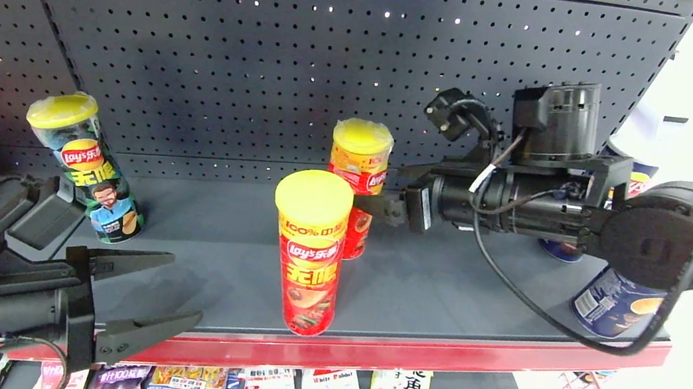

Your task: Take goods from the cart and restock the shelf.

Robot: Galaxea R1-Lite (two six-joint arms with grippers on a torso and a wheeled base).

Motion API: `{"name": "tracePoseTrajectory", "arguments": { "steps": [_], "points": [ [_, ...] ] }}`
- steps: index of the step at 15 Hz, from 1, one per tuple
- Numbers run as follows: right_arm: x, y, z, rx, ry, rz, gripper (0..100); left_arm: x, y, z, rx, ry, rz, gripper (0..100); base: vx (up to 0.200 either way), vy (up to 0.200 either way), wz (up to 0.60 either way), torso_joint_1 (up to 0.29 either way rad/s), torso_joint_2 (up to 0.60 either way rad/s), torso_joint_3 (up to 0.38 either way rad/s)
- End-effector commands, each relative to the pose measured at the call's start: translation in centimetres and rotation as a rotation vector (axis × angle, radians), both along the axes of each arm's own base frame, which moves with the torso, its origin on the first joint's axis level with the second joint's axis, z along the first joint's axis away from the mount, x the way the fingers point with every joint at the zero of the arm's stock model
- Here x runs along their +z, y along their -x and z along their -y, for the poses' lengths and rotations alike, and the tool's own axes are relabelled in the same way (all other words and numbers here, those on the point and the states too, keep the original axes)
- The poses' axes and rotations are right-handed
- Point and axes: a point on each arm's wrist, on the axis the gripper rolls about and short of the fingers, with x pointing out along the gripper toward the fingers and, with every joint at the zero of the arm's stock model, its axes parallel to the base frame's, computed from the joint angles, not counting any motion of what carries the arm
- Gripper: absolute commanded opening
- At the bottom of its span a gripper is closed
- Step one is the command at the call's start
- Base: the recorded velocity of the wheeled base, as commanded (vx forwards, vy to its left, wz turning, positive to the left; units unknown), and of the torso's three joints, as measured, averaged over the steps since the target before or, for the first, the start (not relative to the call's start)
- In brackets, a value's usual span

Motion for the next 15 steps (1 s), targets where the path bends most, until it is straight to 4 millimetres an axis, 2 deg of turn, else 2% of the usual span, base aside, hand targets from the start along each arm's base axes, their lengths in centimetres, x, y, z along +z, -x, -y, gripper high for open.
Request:
{"name": "tracePoseTrajectory", "arguments": {
  "steps": [1, 3, 6, 7, 9, 12, 15],
  "points": [
    [1.6, 3.4, 3.0, -0.044, -0.032, 0.000, 100, -0.9, -1.4, 0.3, -0.015, -0.036, -0.019, 100, 0.000, 0.000, 0.00, 0.000, 0.00, 0.000],
    [1.0, 6.8, 5.2, -0.047, -0.021, -0.026, 100, -1.2, -2.8, 0.5, -0.031, -0.070, -0.004, 100, 0.000, 0.000, 0.00, 0.000, 0.00, 0.000],
    [-0.6, 12.4, 7.9, -0.010, 0.000, -0.046, 100, -2.2, -3.8, 1.3, -0.052, -0.112, -0.014, 100, 0.000, 0.000, 0.00, 0.000, 0.00, 0.000],
    [-1.3, 14.7, 9.3, 0.002, 0.001, -0.048, 100, -2.3, -4.1, 1.9, -0.064, -0.124, -0.016, 100, 0.000, 0.000, 0.00, 0.000, 0.00, 0.000],
    [-2.0, 17.4, 11.5, -0.019, -0.012, -0.023, 100, -2.4, -4.5, 3.2, -0.107, -0.129, -0.016, 100, 0.000, 0.000, 0.00, 0.000, 0.00, 0.000],
    [-1.6, 19.2, 13.4, -0.098, -0.048, 0.031, 100, -3.0, -5.4, 3.7, -0.095, -0.149, -0.035, 100, 0.000, 0.000, 0.00, 0.000, 0.00, 0.000],
    [-0.9, 19.1, 15.1, -0.212, -0.076, 0.074, 100, -3.3, -7.0, 4.1, -0.086, -0.163, -0.033, 100, 0.000, 0.000, 0.00, 0.000, 0.00, 0.000]
  ]
}}
